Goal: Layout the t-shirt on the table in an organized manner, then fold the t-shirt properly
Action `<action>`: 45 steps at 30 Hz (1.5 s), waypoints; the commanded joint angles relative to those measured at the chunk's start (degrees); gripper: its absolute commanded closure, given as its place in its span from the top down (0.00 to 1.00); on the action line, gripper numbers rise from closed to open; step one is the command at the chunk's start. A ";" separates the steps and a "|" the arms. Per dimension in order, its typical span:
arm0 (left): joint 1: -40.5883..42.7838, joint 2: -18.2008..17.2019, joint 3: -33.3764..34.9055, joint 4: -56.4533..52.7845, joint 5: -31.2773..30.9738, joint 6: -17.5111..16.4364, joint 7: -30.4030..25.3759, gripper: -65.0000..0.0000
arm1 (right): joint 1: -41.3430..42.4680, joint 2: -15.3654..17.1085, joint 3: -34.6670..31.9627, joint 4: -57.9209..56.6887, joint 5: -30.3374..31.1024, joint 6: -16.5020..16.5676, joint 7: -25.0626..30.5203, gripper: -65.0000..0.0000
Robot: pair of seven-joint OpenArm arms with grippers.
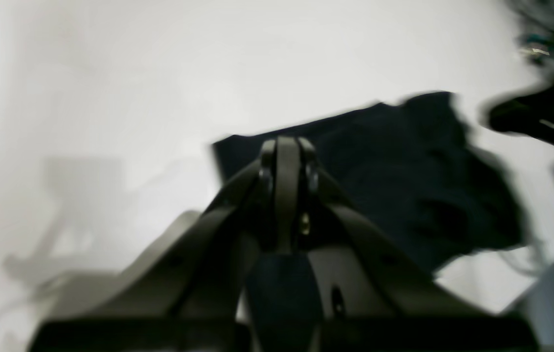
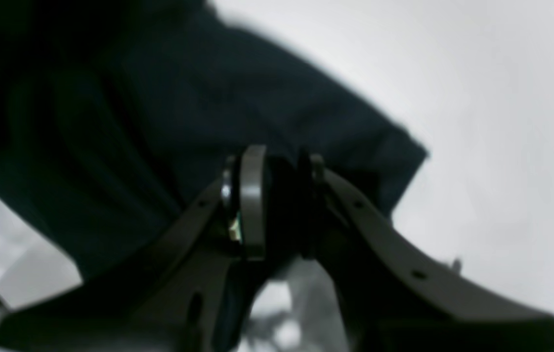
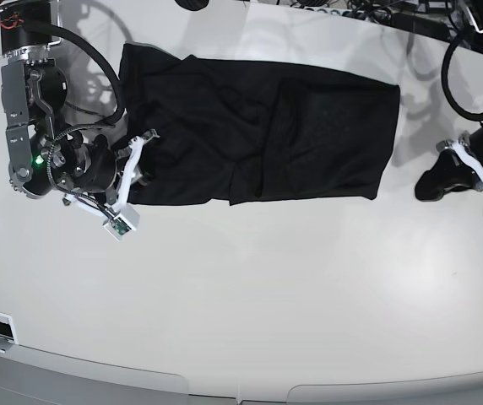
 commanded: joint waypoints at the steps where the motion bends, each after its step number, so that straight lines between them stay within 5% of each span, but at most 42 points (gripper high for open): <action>1: -0.63 -1.60 -0.22 0.92 0.35 0.70 -2.43 0.00 | 1.07 0.55 1.29 1.07 0.48 -1.16 0.11 0.21; 5: -0.61 -3.21 -0.22 0.92 2.78 1.68 -4.42 0.00 | -1.51 0.48 9.25 1.07 6.16 -1.77 0.66 0.22; 10: -0.63 -4.39 -0.22 0.92 2.71 1.68 -4.26 0.00 | -8.00 -1.29 23.43 1.05 12.81 -0.28 0.66 0.43; 17: -0.63 -4.81 -0.22 0.92 1.44 1.68 -4.26 0.00 | -14.27 -6.97 35.93 -3.65 20.41 5.75 2.19 0.58; 22: -0.61 -5.42 -0.22 0.92 1.44 1.70 -4.24 0.00 | -13.46 -7.30 36.37 -12.57 25.88 9.38 2.16 0.58; 32: -0.61 -7.04 -0.22 0.92 -1.09 1.68 -3.72 0.00 | -8.02 -7.69 36.06 -27.69 27.56 13.53 2.45 0.58; 45: -0.63 -7.02 -0.22 0.92 -1.11 1.68 -3.80 0.00 | -7.52 -11.78 22.67 -27.39 27.39 13.76 1.75 0.58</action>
